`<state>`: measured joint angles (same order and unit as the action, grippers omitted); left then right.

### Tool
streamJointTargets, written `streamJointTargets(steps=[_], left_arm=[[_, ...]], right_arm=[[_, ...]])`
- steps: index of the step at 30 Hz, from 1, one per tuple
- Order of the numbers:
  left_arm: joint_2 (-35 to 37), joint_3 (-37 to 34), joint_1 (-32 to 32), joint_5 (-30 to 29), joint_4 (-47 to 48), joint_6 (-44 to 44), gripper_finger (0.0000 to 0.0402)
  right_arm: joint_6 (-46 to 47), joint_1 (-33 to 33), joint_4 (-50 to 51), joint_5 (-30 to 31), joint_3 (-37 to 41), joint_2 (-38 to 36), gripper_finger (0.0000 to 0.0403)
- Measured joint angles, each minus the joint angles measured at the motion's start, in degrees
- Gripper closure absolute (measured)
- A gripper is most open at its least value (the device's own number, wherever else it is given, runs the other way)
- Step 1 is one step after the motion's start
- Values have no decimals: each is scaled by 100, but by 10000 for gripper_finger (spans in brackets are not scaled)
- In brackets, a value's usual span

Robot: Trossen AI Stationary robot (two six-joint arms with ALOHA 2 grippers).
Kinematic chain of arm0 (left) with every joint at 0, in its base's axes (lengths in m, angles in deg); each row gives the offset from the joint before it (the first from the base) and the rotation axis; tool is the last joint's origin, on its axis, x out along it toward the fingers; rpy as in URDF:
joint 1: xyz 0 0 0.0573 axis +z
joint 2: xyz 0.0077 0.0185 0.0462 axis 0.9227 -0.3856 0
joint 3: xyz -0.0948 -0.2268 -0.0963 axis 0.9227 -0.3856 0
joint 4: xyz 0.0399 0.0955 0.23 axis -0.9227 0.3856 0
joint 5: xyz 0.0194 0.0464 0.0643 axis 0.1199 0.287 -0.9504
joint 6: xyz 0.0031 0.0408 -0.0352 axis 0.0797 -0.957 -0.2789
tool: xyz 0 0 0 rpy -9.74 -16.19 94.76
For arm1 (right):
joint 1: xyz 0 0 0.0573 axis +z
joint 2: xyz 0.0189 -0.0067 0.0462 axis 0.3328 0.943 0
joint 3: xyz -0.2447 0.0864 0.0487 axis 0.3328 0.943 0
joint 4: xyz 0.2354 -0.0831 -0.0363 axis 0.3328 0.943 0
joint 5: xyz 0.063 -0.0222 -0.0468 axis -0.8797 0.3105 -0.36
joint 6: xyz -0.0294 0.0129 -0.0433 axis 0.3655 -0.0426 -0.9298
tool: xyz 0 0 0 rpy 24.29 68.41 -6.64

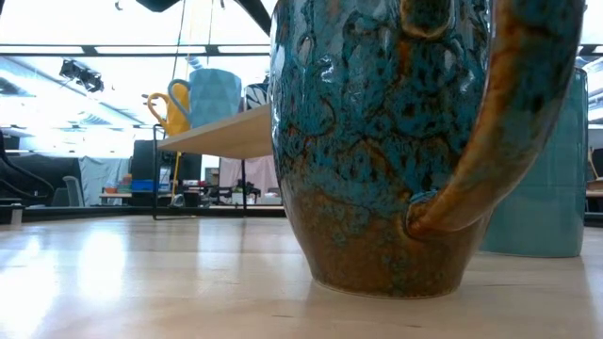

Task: Place coffee mugs
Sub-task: Put the brown mug on the shelf

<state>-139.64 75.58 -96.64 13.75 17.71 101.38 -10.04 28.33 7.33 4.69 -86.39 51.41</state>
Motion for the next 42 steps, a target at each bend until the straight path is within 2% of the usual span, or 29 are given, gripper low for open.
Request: streamJointTargets(steps=[6,17,20,24,30,39,42], left_arm=[[0,0,-54,491,9,92,223],[-241,0,-41,580,-97,897,223],[-406,2,-24,1061,-333,1083,224],[-616,0,-26,1235,-568,1242,231],[-656,0,-22,1279,-562,1319,267],[-675,-4,-10,1303,-510,1306,356],[-675,-4,-6,1304,-446,1231,360]], right_arm=[[37,0,2,1,0,2,249],[-39,0,-4,0,0,2,249],[-39,0,-4,0,0,2,249],[-39,0,-4,1,0,2,249],[-41,0,-4,0,0,2,249],[-41,0,-4,0,0,2,249],[-41,0,-4,0,0,2,249]])
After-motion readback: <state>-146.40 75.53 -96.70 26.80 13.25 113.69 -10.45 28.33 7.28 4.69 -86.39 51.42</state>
